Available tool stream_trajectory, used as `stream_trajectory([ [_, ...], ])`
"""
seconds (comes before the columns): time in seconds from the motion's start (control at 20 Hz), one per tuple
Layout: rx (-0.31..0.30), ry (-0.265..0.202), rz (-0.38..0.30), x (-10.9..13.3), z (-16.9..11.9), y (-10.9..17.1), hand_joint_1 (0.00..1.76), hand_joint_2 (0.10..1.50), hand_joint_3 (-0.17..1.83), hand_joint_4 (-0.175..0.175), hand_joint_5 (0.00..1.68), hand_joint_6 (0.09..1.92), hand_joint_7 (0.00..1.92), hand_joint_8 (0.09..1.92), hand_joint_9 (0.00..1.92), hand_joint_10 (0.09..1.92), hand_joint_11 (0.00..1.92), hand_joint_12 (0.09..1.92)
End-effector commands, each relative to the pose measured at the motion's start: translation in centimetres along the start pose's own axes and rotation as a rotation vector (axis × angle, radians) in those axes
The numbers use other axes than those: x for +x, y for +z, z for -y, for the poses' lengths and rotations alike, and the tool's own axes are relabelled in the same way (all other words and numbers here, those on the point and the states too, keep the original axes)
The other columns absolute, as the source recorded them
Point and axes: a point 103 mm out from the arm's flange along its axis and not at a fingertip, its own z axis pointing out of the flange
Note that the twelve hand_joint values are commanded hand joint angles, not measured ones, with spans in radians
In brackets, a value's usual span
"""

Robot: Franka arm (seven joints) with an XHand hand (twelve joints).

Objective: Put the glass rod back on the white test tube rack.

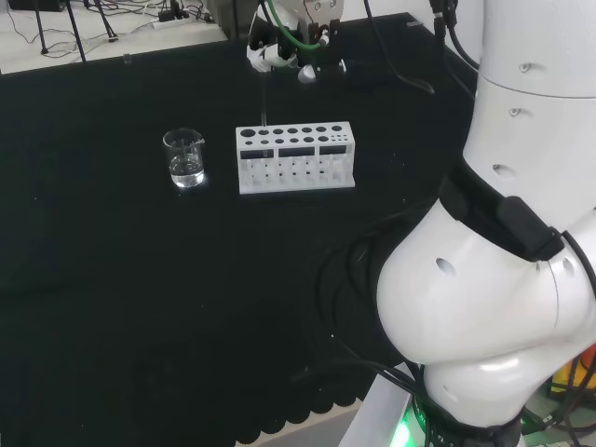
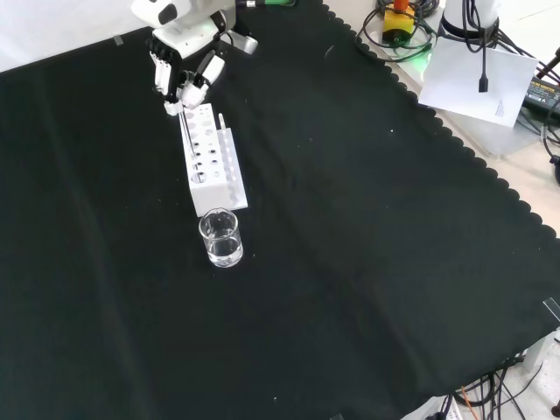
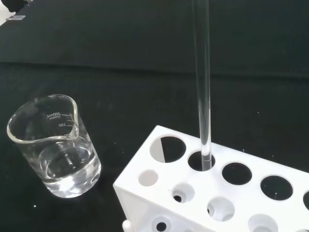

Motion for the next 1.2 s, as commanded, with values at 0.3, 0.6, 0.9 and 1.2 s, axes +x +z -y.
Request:
stream_trajectory([
  [0.3,0.014,0.013,-0.015,-0.6,-0.3,1.2,1.31,1.13,-0.17,-0.175,1.17,0.44,1.13,1.09,1.65,0.95,1.68,0.76],
  [0.6,0.02,0.018,-0.031,-0.4,-0.7,1.9,1.31,1.13,-0.17,-0.175,1.17,0.44,1.13,1.09,1.65,0.95,1.68,0.76],
  [0.9,0.046,0.02,-0.045,-0.7,-0.8,2.5,1.31,1.13,-0.17,-0.175,1.17,0.44,1.14,1.09,1.65,0.95,1.68,0.76],
  [1.2,0.1,0.016,-0.034,-0.8,-0.8,2.6,1.31,1.11,-0.17,-0.175,1.15,0.52,1.23,0.87,1.68,0.9,1.72,0.69],
])
